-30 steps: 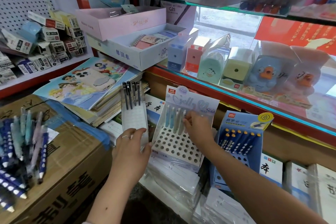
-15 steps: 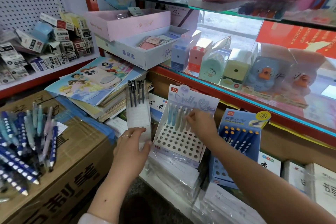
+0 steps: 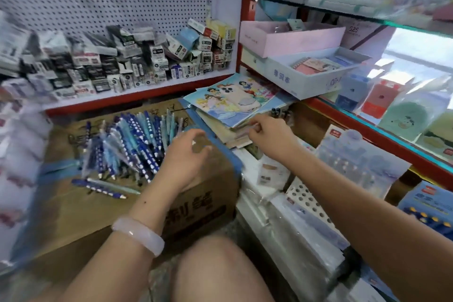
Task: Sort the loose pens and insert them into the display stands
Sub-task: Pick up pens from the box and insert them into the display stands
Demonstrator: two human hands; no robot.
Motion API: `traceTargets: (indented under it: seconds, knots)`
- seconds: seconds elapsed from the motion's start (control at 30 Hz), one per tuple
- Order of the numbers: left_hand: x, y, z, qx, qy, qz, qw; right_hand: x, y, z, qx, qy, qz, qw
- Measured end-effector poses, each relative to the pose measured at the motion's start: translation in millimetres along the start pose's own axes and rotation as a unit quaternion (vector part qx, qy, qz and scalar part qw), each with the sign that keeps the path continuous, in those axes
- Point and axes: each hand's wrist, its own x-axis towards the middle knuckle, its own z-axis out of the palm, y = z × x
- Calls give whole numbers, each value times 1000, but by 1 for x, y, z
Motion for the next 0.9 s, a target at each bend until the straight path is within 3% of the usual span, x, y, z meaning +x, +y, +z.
traceTargets:
  seconds: [0.23,0.43,0.9]
  knots:
    - [-2,-113,-88,141,64,-184,971,37,-95,78,-15,-90,-91,992]
    - [-15,-174,-92,196,14,-314,929,51,-145,138,32,-121,-99,987]
    - [11,-200,-75,154,11,-379,913,64,-146,156,91,-139,-67,984]
